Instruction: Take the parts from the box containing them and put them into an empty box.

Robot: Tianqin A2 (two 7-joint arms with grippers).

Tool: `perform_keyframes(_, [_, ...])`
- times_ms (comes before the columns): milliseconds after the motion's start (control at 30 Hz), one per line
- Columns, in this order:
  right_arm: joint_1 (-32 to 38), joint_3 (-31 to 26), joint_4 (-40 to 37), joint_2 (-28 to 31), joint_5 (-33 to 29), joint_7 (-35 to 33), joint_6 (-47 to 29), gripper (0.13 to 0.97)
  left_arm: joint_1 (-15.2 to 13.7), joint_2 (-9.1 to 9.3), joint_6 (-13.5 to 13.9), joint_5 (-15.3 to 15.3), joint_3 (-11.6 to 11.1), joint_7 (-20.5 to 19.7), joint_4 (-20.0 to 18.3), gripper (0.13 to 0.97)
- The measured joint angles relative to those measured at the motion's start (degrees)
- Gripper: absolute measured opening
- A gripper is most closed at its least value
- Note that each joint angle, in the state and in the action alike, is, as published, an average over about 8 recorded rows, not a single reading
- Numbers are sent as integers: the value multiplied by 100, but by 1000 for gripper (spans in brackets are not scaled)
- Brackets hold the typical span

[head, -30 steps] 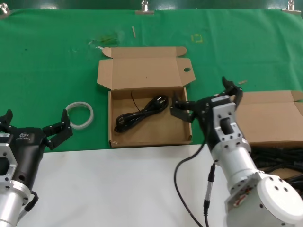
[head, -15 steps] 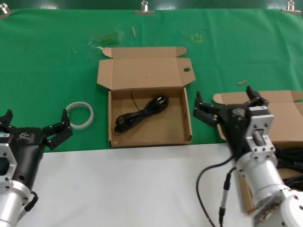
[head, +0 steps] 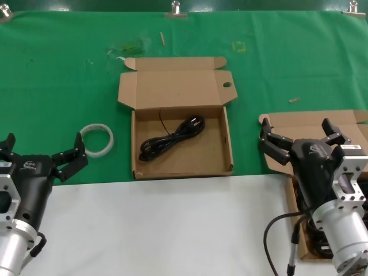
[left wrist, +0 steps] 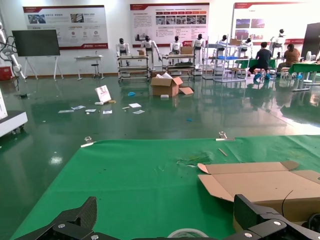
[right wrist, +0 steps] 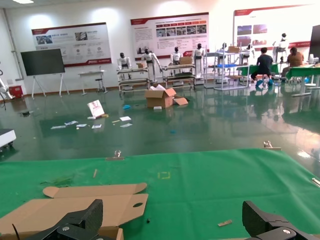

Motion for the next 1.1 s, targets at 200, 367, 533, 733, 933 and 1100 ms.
perform_keyframes(200, [-19,26,10,0,-29,46,-20,966,0,0,0,0,0,0,0,965])
perform_keyframes(367, [-19,26,10,0,-30,47,-20,966,0,0,0,0,0,0,0,965])
perform_keyframes(533, [-19,26,10,0,-30,47,-20,966,0,0,0,0,0,0,0,965])
perform_keyframes(733, [-19,26,10,0,-30,47,-20,966,0,0,0,0,0,0,0,965])
perform_keyframes(933, [-19,26,10,0,-30,47,-20,966,0,0,0,0,0,0,0,965])
perform_keyframes(1100, [-19,26,10,0,-30,47,-20,966,0,0,0,0,0,0,0,965])
